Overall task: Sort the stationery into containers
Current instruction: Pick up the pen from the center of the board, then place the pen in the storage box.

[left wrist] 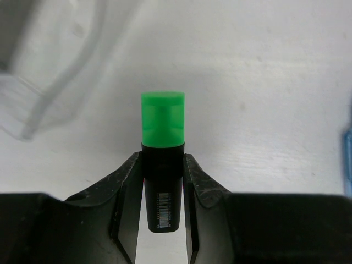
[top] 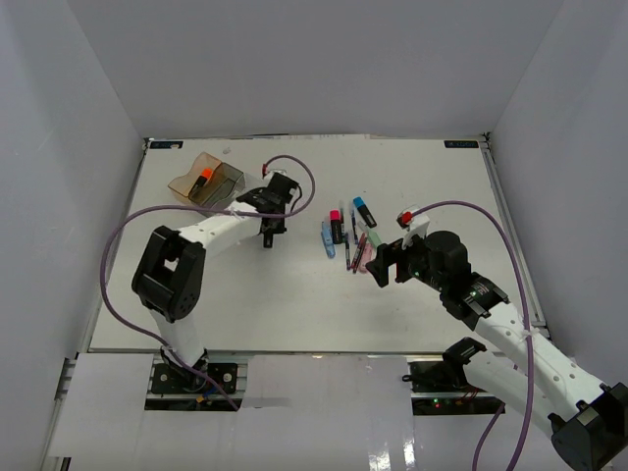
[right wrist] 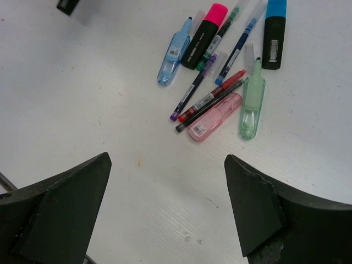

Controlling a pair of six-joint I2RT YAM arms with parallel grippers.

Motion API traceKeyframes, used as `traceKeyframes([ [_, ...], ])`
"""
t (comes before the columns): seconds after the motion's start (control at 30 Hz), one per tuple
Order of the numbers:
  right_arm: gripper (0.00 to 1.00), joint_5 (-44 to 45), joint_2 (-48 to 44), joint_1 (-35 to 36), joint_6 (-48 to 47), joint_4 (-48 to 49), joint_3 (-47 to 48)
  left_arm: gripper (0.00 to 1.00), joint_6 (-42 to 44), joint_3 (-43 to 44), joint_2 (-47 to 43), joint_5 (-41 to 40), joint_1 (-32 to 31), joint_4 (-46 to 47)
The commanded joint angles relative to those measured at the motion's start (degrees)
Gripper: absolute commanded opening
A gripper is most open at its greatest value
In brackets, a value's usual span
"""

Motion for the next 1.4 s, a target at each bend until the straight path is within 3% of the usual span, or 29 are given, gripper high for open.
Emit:
traceKeyframes([
  [0.0,0.9,-0.9,-0.4,0.0,-0.5,0.9,0.0,0.22,15.4,1.3,-7.7,0.0,8.1,5.5],
  [0.13,0.9,-3.2,0.2,0.0,-0.5,1.9,-0.4,0.21,31.7,2.2,-9.0,7.1,17.3,15.4],
  [0.27,0.9,-5.4,0.9,0.0,-0.7,2.6,-0.6,0.22,40.2,5.6,-5.5,11.9,25.8,20.6],
  [0.6,0.9,-9.7,1.6,0.1,-0.9,5.5,-2.2,0.29,57.1,11.3,5.4,15.0,30.7,30.3],
  [0.83,0.9,-10.5,3.1,0.0,-1.2,5.5,-1.8,0.39,54.9,14.7,11.3,18.4,33.2,31.2],
  [0.93,0.9,-10.6,3.8,0.0,-1.1,5.7,-1.7,0.51,53.8,14.5,12.1,19.3,33.2,31.1],
  [0.97,0.9,-10.6,4.0,0.1,-1.1,5.7,-1.6,0.59,53.4,14.1,12.2,18.9,33.2,31.1],
  [1.1,0.9,-10.6,4.4,0.0,-1.0,5.5,-0.9,0.77,50.9,13.6,11.4,19.0,35.6,31.4],
  [1.2,0.9,-9.3,4.9,0.0,-1.5,5.2,0.3,0.86,48.3,14.2,9.7,18.6,35.8,31.1],
  [1.37,0.91,0.9,11.7,-0.1,-0.6,0.7,11.0,0.98,37.3,16.7,3.5,19.9,35.8,25.0],
])
